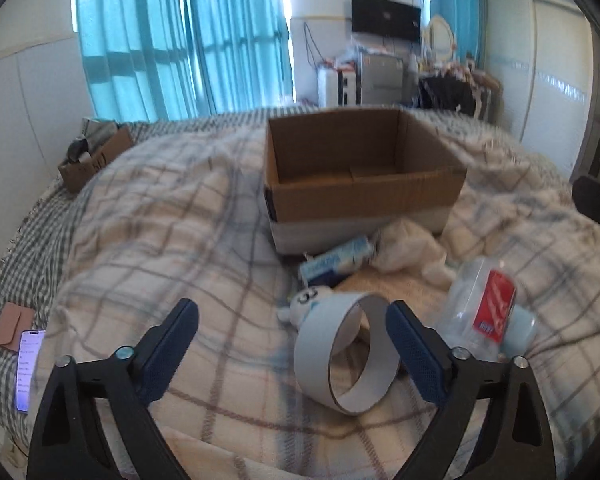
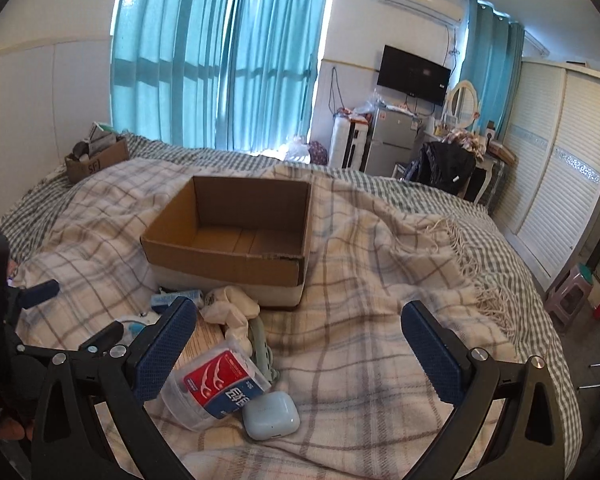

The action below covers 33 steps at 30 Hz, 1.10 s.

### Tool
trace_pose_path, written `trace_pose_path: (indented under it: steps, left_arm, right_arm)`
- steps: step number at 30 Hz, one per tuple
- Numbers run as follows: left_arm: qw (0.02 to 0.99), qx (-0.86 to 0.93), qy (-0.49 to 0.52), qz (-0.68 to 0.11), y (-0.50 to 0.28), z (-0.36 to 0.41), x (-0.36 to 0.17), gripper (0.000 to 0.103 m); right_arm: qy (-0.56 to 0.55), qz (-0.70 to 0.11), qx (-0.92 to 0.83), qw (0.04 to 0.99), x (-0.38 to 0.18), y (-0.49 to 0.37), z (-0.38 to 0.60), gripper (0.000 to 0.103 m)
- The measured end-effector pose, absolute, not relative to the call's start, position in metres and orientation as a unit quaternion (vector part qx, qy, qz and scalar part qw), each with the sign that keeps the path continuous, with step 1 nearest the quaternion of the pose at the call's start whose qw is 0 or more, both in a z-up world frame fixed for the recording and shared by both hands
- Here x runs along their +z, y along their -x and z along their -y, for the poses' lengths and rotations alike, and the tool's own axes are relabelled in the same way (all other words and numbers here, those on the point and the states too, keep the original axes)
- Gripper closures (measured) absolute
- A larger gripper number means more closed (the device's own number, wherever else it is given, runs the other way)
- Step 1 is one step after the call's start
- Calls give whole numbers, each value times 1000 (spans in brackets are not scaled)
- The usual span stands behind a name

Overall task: Organize objects
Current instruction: 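Grasp the white tape roll with the left tool while the right tool grasps the clear red-labelled jar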

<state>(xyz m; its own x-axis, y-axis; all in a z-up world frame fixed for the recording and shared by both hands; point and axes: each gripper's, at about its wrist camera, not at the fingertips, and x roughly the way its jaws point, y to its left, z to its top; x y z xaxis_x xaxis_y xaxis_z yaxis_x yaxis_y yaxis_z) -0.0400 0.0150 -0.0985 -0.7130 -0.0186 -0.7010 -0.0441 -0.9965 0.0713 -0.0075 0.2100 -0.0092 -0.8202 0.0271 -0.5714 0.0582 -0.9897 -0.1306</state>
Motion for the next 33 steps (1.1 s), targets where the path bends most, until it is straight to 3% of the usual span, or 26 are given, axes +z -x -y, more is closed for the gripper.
trace_pose_path:
  steps: [2, 3, 5, 6, 13, 23, 33]
  left_arm:
    - [13, 920, 388, -49, 42, -19, -104, 25]
    - [23, 917, 395, -49, 42, -20, -107, 36]
    - [39, 912, 405, -50, 43, -22, -113, 64]
    - [45, 909, 411, -51, 44, -24, -115, 84]
    - [34, 915, 398, -51, 38, -20, -102, 100]
    - [-10, 935, 351, -44, 34, 13, -61, 100]
    - [-31, 927, 371, -36, 42, 28, -76, 100]
  right_arm:
    - [-313, -71, -947, 9, -16, 11, -211, 0]
    - [-319, -70, -945, 10, -19, 13, -211, 0]
    - [-333, -67, -940, 13, -25, 16, -211, 0]
    - [-339, -67, -938, 14, -28, 18, -210, 0]
    - [-363, -101, -926, 21, -44, 20, -192, 0]
    - [-423, -106, -899, 45, -77, 31, -162, 0]
    - [-480, -110, -870, 36, -112, 49, -142, 0]
